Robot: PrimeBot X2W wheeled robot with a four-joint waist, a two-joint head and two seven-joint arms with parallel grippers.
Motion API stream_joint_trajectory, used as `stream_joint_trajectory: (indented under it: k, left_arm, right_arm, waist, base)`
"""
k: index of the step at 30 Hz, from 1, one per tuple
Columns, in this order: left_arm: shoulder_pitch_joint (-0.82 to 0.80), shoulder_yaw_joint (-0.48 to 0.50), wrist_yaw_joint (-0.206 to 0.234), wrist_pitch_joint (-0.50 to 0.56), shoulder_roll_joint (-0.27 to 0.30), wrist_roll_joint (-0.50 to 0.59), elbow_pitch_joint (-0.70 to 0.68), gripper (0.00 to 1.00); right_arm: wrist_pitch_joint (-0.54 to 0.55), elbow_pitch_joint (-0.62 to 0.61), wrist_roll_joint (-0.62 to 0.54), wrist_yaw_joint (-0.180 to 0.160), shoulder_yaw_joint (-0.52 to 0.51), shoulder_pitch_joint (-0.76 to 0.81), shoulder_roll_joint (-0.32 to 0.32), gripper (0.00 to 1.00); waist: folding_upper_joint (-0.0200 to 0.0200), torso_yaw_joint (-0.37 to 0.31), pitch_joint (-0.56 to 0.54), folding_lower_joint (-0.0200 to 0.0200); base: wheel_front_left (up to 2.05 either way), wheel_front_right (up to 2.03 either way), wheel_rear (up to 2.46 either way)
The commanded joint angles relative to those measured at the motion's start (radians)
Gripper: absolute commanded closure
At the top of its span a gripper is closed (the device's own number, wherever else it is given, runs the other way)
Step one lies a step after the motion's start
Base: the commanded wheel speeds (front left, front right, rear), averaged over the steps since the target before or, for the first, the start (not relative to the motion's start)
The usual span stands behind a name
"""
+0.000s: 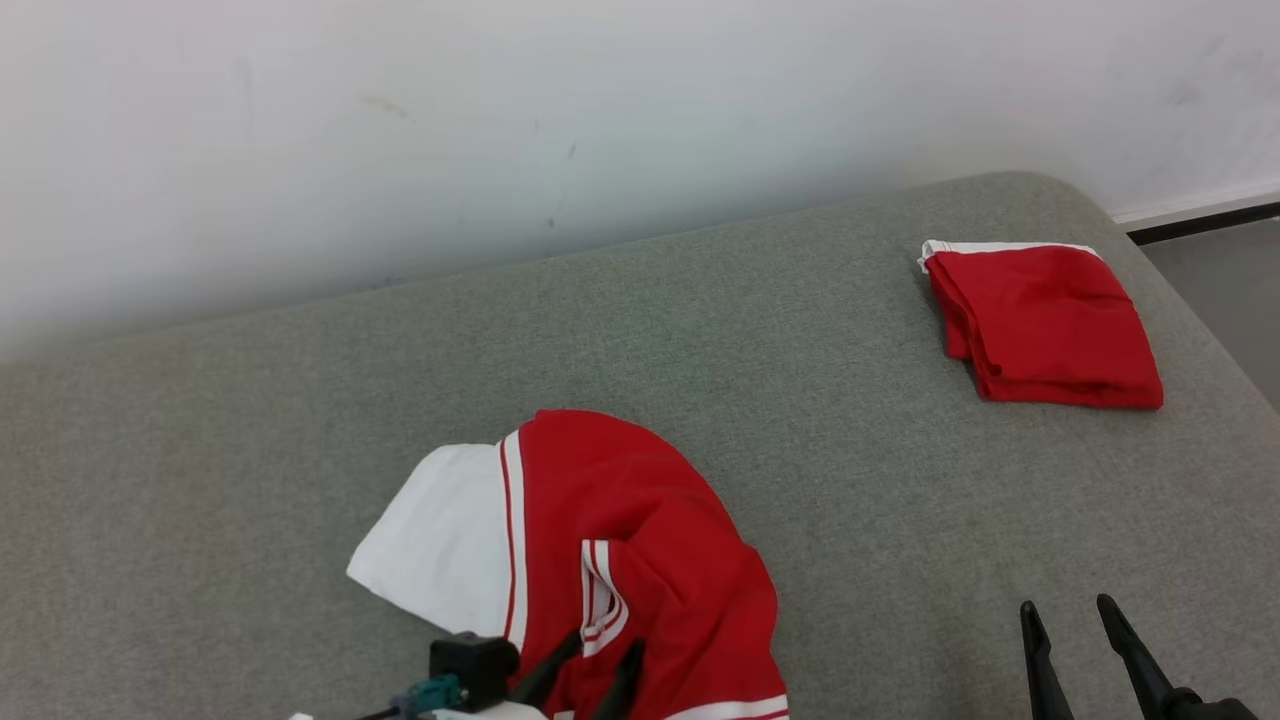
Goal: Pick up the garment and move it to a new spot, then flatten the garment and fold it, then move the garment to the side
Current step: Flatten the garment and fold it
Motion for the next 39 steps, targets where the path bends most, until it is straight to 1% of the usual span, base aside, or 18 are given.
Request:
stream_joint_trajectory:
  k: [1, 2, 3, 5, 6, 10, 13, 17, 21, 25, 27, 29, 33, 36, 39]
  left_arm:
    - [0.012, -0.002, -0.001, 0.005, 0.007, -0.003, -0.002, 0.0]
    - [0.014, -0.007, 0.0, 0.01, 0.007, -0.002, -0.005, 0.0]
    - [0.016, -0.012, 0.0, 0.015, 0.008, 0.002, -0.007, 0.27]
    - [0.016, -0.018, 0.0, 0.016, 0.008, -0.005, -0.011, 0.93]
    - [0.013, -0.021, 0.0, 0.014, 0.007, -0.008, -0.014, 1.0]
    - [-0.001, -0.028, -0.003, 0.006, 0.006, -0.037, -0.037, 1.0]
    - [-0.011, -0.006, -0.001, -0.001, 0.009, -0.064, -0.076, 1.0]
    - [-0.028, 0.05, 0.013, 0.016, 0.045, -0.102, -0.158, 1.0]
    - [-0.064, 0.115, 0.03, 0.071, 0.12, -0.121, -0.264, 1.0]
    - [-0.119, 0.188, 0.053, 0.15, 0.227, -0.124, -0.362, 1.0]
    - [-0.149, 0.221, 0.065, 0.188, 0.269, -0.131, -0.396, 1.0]
    - [-0.185, 0.257, 0.081, 0.216, 0.325, -0.116, -0.42, 1.0]
    - [-0.263, 0.31, 0.099, 0.268, 0.401, -0.104, -0.446, 1.0]
    - [-0.323, 0.335, 0.096, 0.309, 0.451, -0.103, -0.451, 1.0]
    - [-0.37, 0.345, 0.087, 0.349, 0.484, -0.118, -0.453, 1.0]
  right_arm:
    - [-0.003, 0.001, 0.001, -0.002, -0.003, -0.007, -0.001, 0.0]
    - [-0.003, 0.001, 0.001, -0.002, -0.002, -0.008, 0.0, 0.0]
    - [-0.003, 0.001, 0.002, -0.002, 0.0, -0.01, 0.0, 0.0]
    - [-0.003, 0.001, 0.001, -0.002, 0.001, -0.013, 0.001, 0.0]
    - [-0.003, 0.0, 0.002, -0.002, 0.002, -0.014, 0.002, 0.0]
    - [-0.003, -0.001, 0.003, -0.002, -0.005, -0.012, 0.004, 0.0]
    - [-0.003, 0.001, 0.004, -0.002, -0.014, -0.005, 0.005, 0.0]
    - [-0.003, 0.003, 0.002, -0.002, -0.02, 0.006, 0.006, 0.0]
    - [-0.003, 0.003, 0.001, -0.002, -0.02, 0.012, 0.006, 0.0]
    - [-0.003, 0.006, 0.0, -0.002, -0.014, 0.016, 0.006, 0.0]
    - [-0.003, 0.007, -0.002, -0.002, -0.011, 0.016, 0.007, 0.0]
    - [-0.003, 0.008, 0.0, -0.002, -0.005, 0.016, 0.007, 0.0]
    - [-0.003, 0.009, 0.002, -0.002, 0.0, 0.012, 0.008, 0.0]
    - [-0.003, 0.01, 0.004, -0.002, 0.005, 0.006, 0.006, 0.0]
    - [-0.003, 0.012, 0.006, -0.002, 0.007, 0.0, 0.005, 0.0]
  waist:
    - [0.0, 0.001, 0.0, -0.0001]
    - [0.0, 0.001, 0.0, -0.0001]
    - [0.0, 0.0, 0.0, -0.0001]
    - [0.0, 0.0, 0.002, -0.0001]
    - [0.0, 0.001, 0.003, -0.0001]
    - [0.0, 0.004, 0.005, -0.0001]
    - [0.0, 0.013, 0.004, -0.0001]
    - [0.0, 0.035, -0.004, -0.0001]
    - [0.0, 0.063, -0.015, -0.0001]
    - [0.0, 0.086, -0.027, -0.0001]
    - [0.0, 0.094, -0.032, -0.0001]
    - [0.0, 0.099, -0.036, -0.0001]
    - [0.0, 0.104, -0.036, -0.0001]
    - [0.0, 0.103, -0.034, -0.0001]
    - [0.0, 0.099, -0.033, -0.0001]
  base:
    - [0.0, 0.0, 0.0]
    - [0.0, 0.0, 0.0]
    - [0.0, 0.0, 0.0]
    - [0.0, 0.0, 0.0]
    - [0.0, 0.0, 0.0]
    - [0.0, 0.0, 0.0]
    - [0.0, 0.0, 0.0]
    - [0.0, 0.0, 0.0]
    - [0.0, 0.0, 0.0]
    - [0.0, 0.0, 0.0]
    - [0.0, 0.0, 0.0]
    - [0.0, 0.0, 0.0]
    - [0.0, 0.0, 0.0]
    - [0.0, 0.0, 0.0]
    - [0.0, 0.0, 0.0]
